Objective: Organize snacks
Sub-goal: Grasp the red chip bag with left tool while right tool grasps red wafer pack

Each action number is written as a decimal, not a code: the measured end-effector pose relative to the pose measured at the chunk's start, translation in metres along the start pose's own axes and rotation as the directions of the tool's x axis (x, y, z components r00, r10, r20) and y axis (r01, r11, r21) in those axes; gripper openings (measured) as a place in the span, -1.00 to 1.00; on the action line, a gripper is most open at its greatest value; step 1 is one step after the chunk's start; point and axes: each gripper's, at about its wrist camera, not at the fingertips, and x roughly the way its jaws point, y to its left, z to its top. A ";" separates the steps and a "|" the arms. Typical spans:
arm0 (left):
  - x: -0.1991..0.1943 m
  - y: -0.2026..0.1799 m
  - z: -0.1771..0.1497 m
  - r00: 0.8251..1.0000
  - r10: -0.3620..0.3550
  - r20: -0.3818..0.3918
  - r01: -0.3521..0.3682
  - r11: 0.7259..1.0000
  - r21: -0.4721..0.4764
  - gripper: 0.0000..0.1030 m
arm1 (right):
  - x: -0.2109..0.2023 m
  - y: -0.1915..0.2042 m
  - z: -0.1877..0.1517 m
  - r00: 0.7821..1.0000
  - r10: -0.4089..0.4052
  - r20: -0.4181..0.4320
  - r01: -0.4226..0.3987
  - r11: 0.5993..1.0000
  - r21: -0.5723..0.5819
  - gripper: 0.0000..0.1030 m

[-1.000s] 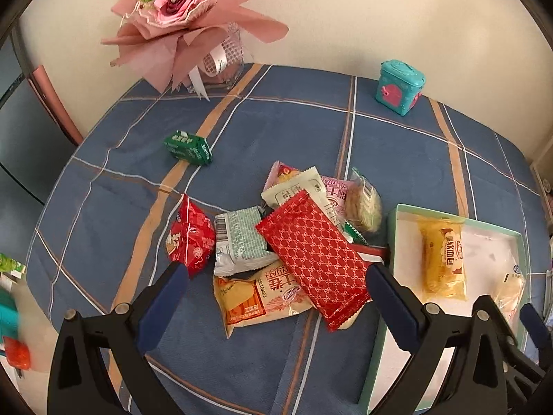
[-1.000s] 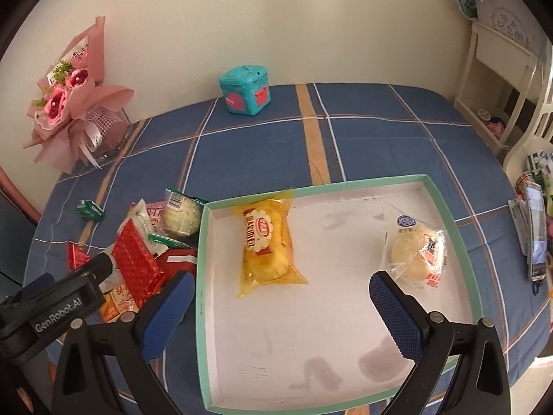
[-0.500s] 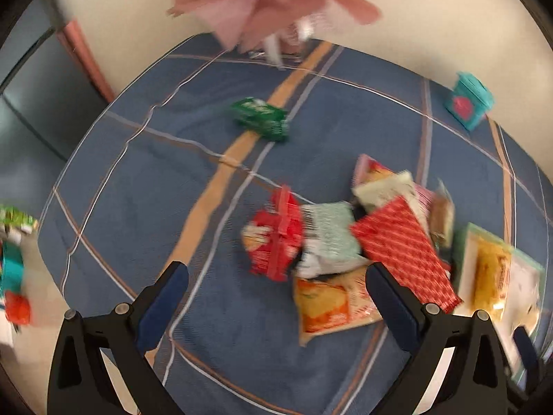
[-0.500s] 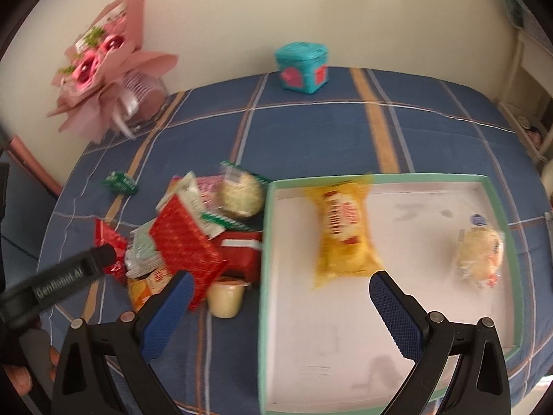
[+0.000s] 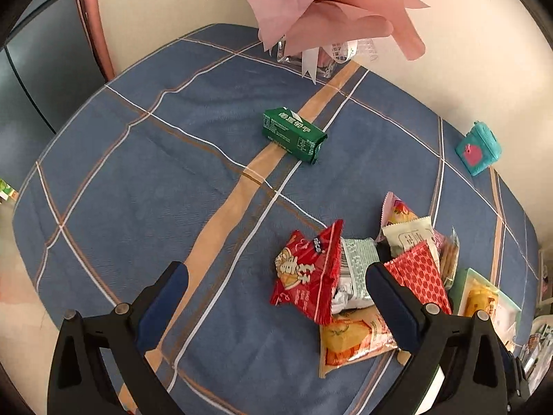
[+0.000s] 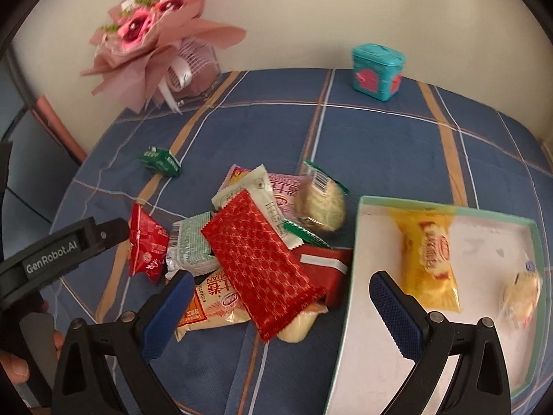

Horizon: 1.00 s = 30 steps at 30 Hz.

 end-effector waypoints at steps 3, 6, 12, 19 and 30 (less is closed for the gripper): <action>0.009 0.002 0.004 1.000 -0.028 -0.012 0.028 0.999 -0.017 0.99 | 0.011 0.005 0.002 1.000 -0.015 -0.023 0.014 0.999 -0.037 0.99; 0.020 -0.001 0.006 0.998 -0.036 -0.041 0.036 0.999 -0.004 0.99 | 0.022 0.008 0.002 0.999 -0.019 -0.047 0.016 0.999 -0.051 0.99; 0.036 -0.013 0.009 0.997 0.037 -0.061 -0.033 0.997 0.071 0.99 | 0.041 0.014 0.001 0.996 -0.040 -0.081 0.034 0.996 -0.082 0.99; 0.048 -0.016 0.012 0.996 0.004 -0.086 0.003 0.997 0.074 0.99 | 0.050 0.024 0.002 0.993 -0.079 -0.086 0.067 0.988 -0.137 0.93; 0.059 -0.024 0.009 0.989 -0.067 -0.128 0.078 0.993 0.083 0.20 | 0.048 0.023 -0.001 0.993 -0.081 -0.082 0.069 0.988 -0.138 0.33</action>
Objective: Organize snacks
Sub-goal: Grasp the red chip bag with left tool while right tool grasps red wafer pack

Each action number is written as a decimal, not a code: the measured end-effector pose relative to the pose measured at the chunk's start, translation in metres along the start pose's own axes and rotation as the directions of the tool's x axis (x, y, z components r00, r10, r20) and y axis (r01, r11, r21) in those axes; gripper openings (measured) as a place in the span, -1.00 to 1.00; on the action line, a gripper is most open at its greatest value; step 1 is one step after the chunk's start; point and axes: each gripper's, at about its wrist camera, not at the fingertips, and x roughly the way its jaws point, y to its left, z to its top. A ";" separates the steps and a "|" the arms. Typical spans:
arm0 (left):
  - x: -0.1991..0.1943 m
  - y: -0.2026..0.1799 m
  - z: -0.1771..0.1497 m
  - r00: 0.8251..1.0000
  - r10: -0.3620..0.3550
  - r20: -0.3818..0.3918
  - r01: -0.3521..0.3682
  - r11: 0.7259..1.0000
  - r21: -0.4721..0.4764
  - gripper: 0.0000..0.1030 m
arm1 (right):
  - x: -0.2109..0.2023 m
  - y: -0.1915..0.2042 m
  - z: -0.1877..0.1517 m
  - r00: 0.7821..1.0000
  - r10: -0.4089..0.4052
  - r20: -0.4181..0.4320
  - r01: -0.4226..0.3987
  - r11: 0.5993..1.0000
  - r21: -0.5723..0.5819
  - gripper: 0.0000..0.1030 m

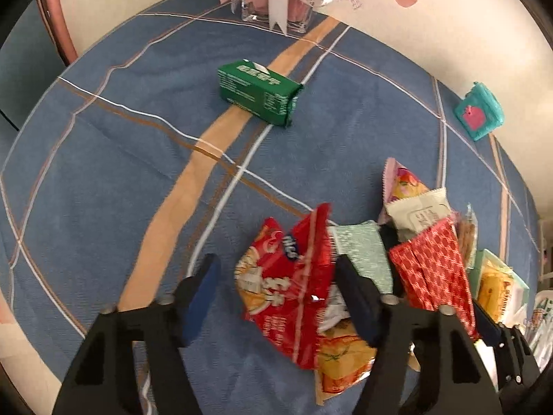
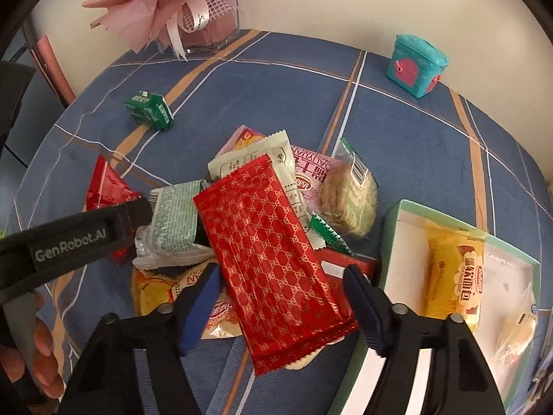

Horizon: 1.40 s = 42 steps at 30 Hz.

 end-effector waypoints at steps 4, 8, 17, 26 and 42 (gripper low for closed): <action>-0.001 -0.001 0.001 1.000 -0.010 0.003 0.010 1.000 -0.007 0.03 | -0.003 -0.002 0.000 1.000 0.010 0.007 -0.010 1.000 0.005 0.14; -0.004 0.001 0.001 1.000 -0.018 0.008 0.018 0.999 -0.027 0.01 | -0.006 -0.004 -0.001 1.000 0.028 0.007 -0.028 0.999 0.014 -0.02; -0.029 0.003 -0.002 0.998 -0.021 0.056 0.023 0.999 -0.029 0.01 | -0.023 -0.015 0.001 0.997 0.065 0.045 -0.068 0.995 0.069 -0.36; -0.062 0.003 0.000 0.992 -0.043 0.117 0.047 0.998 -0.032 0.01 | -0.054 -0.024 0.005 0.988 0.099 0.120 -0.110 0.990 0.088 -0.73; -0.039 0.007 -0.008 1.000 0.008 0.017 -0.008 0.999 -0.041 0.01 | -0.016 -0.007 0.014 0.996 0.081 0.047 -0.079 0.996 -0.033 -0.03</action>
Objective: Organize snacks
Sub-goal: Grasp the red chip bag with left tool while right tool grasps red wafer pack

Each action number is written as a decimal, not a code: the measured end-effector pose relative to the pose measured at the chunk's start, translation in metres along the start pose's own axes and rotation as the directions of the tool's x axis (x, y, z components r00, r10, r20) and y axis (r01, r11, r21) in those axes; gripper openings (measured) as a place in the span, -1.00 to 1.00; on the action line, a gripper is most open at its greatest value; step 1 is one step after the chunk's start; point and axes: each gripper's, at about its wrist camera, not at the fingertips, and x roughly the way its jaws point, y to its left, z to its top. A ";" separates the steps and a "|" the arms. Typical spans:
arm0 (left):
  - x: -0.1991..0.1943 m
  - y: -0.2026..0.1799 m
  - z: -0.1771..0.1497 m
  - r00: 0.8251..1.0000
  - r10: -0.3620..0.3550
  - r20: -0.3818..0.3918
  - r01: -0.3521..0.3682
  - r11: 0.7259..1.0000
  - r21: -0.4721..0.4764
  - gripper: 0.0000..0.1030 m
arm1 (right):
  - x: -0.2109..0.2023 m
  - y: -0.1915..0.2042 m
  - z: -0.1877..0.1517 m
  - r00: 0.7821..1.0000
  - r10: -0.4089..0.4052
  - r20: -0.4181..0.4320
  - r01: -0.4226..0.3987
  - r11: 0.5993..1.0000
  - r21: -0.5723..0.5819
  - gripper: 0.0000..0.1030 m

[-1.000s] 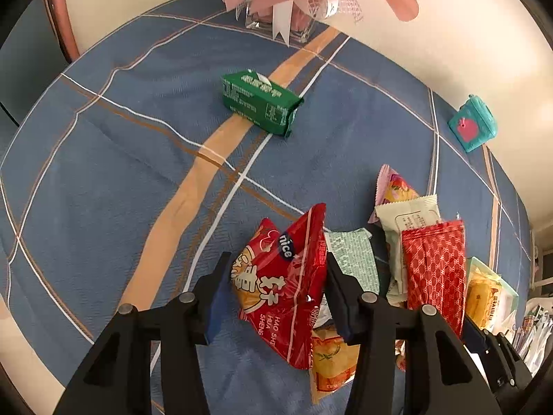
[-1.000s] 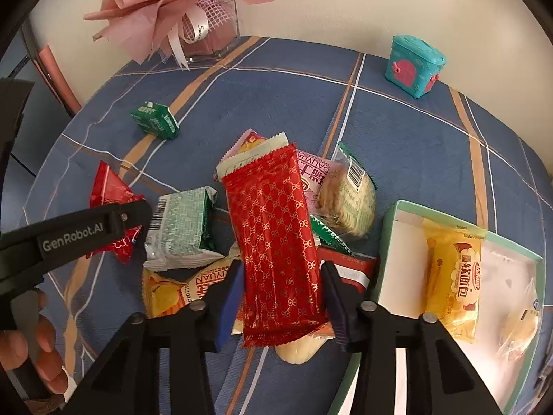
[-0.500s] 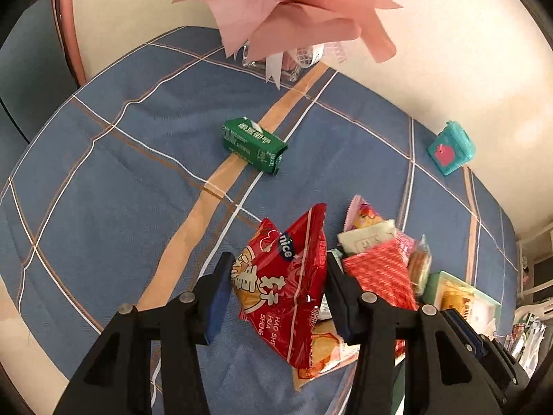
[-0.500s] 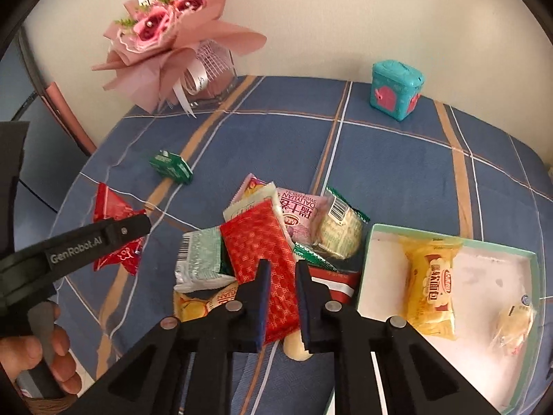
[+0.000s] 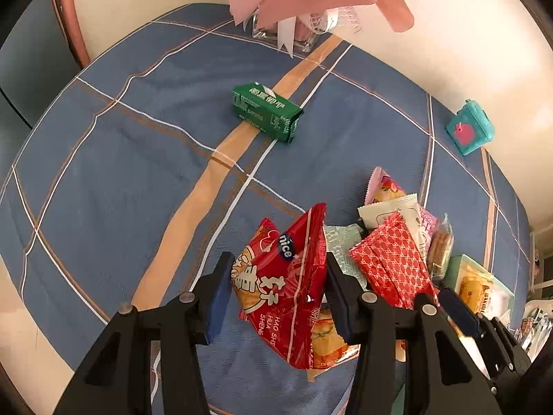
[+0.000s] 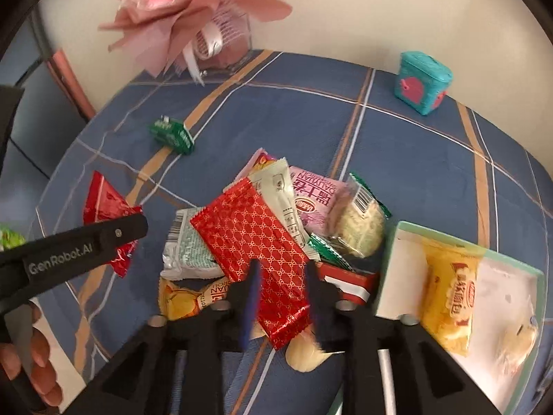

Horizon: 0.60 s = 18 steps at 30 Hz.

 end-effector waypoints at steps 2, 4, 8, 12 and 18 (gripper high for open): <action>0.002 0.000 0.000 1.000 0.002 -0.006 -0.002 1.000 0.001 0.01 | 0.002 0.001 0.003 1.000 0.003 0.008 -0.003 1.000 -0.016 0.09; 0.005 0.000 -0.001 1.000 0.007 -0.015 -0.007 1.000 0.004 0.01 | 0.005 0.003 0.005 1.000 0.010 0.009 -0.010 1.000 -0.030 0.12; 0.012 0.000 -0.003 0.999 0.012 -0.043 -0.012 1.000 0.005 0.01 | 0.015 0.001 0.009 1.000 0.014 0.002 -0.014 0.999 -0.038 0.17; 0.017 0.003 -0.002 0.998 0.014 -0.061 -0.015 1.000 -0.011 0.02 | 0.022 -0.005 0.009 0.999 0.038 -0.009 -0.038 0.999 -0.002 0.17; 0.024 0.003 0.004 0.997 0.006 -0.072 -0.007 1.000 -0.019 0.02 | 0.022 -0.001 0.004 0.997 0.054 -0.047 -0.053 0.999 0.008 0.17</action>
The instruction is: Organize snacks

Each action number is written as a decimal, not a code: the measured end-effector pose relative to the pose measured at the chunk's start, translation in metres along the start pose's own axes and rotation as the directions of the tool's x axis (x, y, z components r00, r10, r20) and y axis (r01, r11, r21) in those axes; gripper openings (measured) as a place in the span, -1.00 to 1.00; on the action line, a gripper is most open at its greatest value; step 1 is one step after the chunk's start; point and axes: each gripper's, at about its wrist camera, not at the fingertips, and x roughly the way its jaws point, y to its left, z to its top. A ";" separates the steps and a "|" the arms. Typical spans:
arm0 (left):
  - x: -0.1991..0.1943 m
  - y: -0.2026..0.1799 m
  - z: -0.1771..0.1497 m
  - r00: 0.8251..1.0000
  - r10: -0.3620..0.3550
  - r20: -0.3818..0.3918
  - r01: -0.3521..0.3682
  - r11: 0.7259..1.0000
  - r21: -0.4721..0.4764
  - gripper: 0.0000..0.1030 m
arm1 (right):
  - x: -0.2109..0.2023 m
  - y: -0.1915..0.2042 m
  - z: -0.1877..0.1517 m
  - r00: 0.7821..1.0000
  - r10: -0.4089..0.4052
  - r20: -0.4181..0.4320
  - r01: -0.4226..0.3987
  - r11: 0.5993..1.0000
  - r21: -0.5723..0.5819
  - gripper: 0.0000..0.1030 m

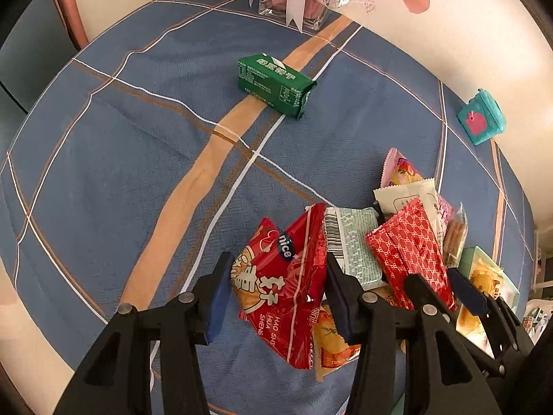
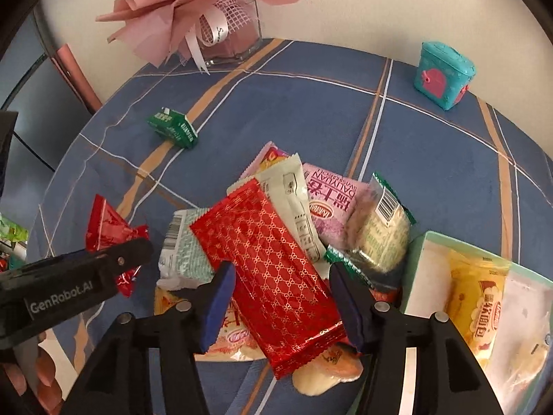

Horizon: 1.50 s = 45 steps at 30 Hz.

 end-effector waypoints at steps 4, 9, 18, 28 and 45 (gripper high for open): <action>0.004 0.001 -0.002 1.000 -0.009 -0.009 0.009 1.000 0.001 0.02 | 0.001 0.007 -0.005 0.999 0.010 -0.031 -0.010 1.000 0.003 0.19; 0.009 0.003 -0.003 1.000 -0.016 -0.018 0.016 1.000 0.002 0.02 | 0.004 0.024 -0.010 0.999 -0.003 -0.053 0.001 0.999 -0.049 0.22; 0.017 0.002 -0.003 0.999 -0.012 -0.030 0.012 1.000 0.003 0.02 | 0.016 0.043 -0.012 0.994 -0.095 -0.046 0.088 0.987 -0.134 0.26; 0.017 0.002 -0.006 0.999 -0.011 -0.030 0.011 1.000 -0.001 0.03 | 0.012 0.028 -0.012 0.997 -0.062 -0.042 0.059 0.996 -0.059 0.05; -0.001 0.001 -0.007 1.000 -0.026 0.015 0.026 1.000 0.004 0.03 | -0.022 0.005 -0.012 1.000 -0.015 -0.004 0.015 0.998 0.061 -0.08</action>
